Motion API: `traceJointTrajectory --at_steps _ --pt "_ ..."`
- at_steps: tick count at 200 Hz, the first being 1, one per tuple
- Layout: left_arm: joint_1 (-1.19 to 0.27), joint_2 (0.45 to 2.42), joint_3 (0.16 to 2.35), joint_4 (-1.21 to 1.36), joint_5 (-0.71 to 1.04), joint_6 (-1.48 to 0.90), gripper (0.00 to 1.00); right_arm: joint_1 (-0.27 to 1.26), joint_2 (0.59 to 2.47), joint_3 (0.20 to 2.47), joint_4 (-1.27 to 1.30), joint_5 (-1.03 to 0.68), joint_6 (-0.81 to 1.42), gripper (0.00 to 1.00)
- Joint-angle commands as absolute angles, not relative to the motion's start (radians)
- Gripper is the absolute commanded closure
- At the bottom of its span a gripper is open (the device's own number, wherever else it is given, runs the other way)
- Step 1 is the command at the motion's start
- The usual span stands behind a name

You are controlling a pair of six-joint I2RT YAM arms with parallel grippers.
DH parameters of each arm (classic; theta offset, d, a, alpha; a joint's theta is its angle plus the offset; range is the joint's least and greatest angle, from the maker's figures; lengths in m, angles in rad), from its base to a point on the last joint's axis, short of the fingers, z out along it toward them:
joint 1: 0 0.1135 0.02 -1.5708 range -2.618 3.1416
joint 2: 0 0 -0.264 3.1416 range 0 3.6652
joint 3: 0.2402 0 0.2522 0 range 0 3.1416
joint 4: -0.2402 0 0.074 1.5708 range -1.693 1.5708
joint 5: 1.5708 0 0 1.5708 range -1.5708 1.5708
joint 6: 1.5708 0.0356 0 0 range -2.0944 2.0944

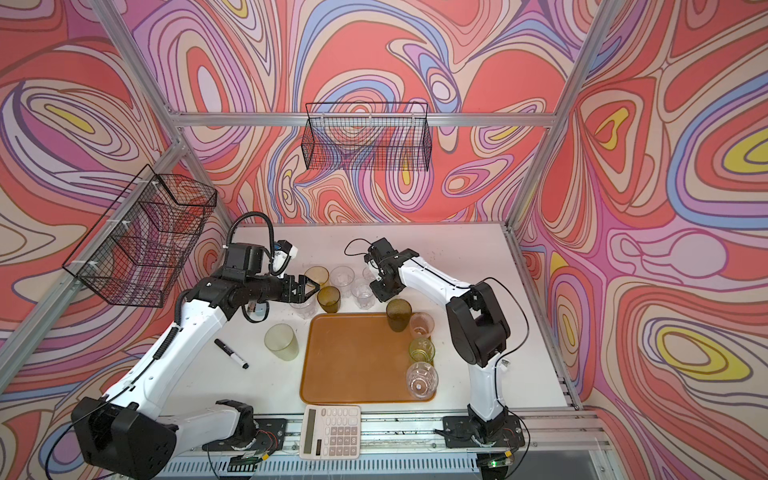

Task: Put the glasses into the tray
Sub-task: 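Move the right gripper over the pale green textured cup in the cluster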

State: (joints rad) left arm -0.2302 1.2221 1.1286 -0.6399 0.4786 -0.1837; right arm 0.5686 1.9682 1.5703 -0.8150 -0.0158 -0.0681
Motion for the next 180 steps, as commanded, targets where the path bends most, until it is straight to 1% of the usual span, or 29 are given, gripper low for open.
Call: traceJointTrajectory --at_steps 1,101,147,180 --pt "-0.236 1.219 1.14 -0.659 0.486 -0.164 0.12 0.563 1.986 1.559 -0.807 -0.011 -0.075 0.83" --pt "-0.236 1.216 1.14 -0.659 0.487 -0.163 0.12 0.561 1.974 1.565 -0.821 0.008 -0.075 0.92" --pt "-0.236 1.216 1.14 -0.659 0.486 -0.164 0.12 0.561 1.968 1.574 -0.827 0.035 -0.068 1.0" --pt "-0.236 1.217 1.141 -0.659 0.487 -0.164 0.12 0.561 1.954 1.59 -0.841 0.052 -0.057 1.0"
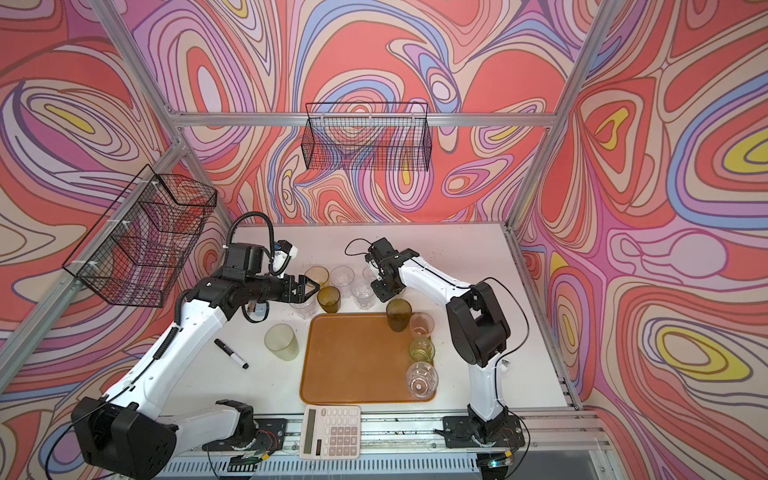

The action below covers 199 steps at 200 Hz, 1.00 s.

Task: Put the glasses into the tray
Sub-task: 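Lower the right gripper and close it on the pale green cup's rim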

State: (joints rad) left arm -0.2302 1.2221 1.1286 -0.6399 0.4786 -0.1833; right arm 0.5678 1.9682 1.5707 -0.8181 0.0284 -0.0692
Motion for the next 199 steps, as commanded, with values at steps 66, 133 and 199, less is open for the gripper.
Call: traceJointTrajectory --at_steps 66,133,199 --pt "-0.236 1.217 1.138 -0.659 0.486 -0.163 0.12 0.561 1.916 1.637 -0.901 0.096 -0.025 1.0" --pt "-0.236 1.218 1.14 -0.661 0.485 -0.163 0.12 0.561 1.893 1.694 -0.978 0.115 0.01 1.0" --pt "-0.236 1.215 1.14 -0.659 0.488 -0.164 0.12 0.561 1.826 1.716 -1.049 0.11 0.043 1.0"
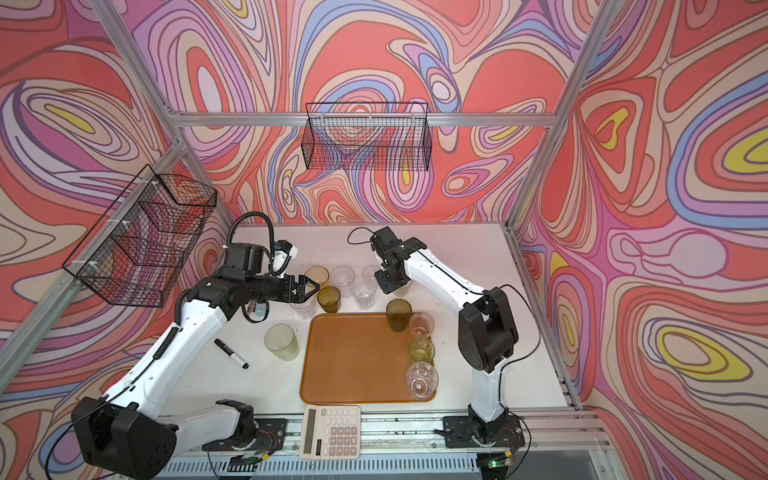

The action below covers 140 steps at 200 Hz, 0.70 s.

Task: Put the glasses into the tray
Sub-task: 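Lower the right gripper and close it on the pale green cup's rim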

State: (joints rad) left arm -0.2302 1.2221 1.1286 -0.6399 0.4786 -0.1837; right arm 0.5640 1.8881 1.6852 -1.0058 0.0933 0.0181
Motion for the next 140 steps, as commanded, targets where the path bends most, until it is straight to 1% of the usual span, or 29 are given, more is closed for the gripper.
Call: traceJointTrajectory --at_steps 1,53,140 --pt "-0.236 1.216 1.141 -0.659 0.488 -0.165 0.12 0.561 1.824 1.716 -1.049 0.11 0.043 1.0" --pt "-0.236 1.212 1.139 -0.657 0.489 -0.166 0.12 0.565 1.778 1.709 -1.082 0.108 0.051 1.0" --pt "-0.236 1.21 1.14 -0.657 0.491 -0.166 0.12 0.586 1.708 1.759 -1.209 0.166 0.082 1.0"
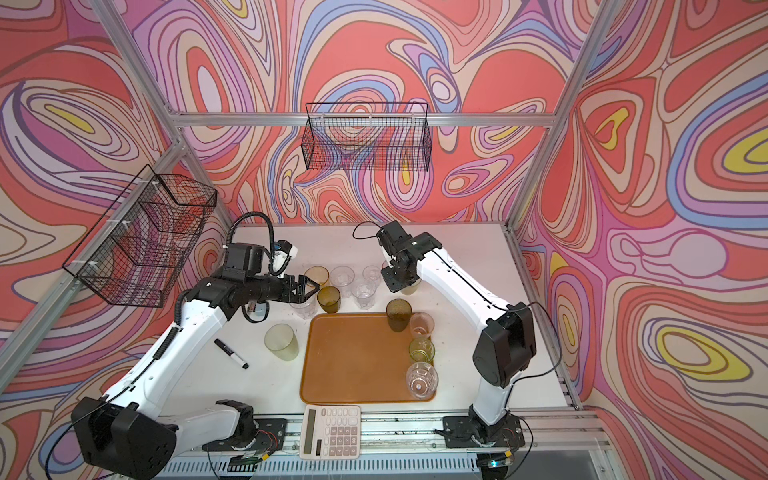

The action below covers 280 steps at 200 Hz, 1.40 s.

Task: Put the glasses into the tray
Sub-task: 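Lower the right gripper and close it on the pale green cup's rim, then lift the pale green cup with the right gripper toward the tray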

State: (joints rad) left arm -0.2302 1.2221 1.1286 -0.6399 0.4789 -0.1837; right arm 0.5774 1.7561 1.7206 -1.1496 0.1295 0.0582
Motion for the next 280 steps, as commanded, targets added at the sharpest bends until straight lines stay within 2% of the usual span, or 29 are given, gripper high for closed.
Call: traceJointTrajectory --at_steps 1,158,280 --pt "-0.236 1.211 1.14 -0.657 0.491 -0.166 0.12 0.587 1.708 1.761 -1.21 0.168 0.083 1.0" --pt "-0.236 1.208 1.141 -0.656 0.492 -0.164 0.12 0.695 1.563 1.751 -1.42 0.175 0.185 1.0" --pt "-0.236 1.21 1.139 -0.654 0.491 -0.165 0.12 0.836 1.479 1.655 -1.367 0.111 0.3 1.0"
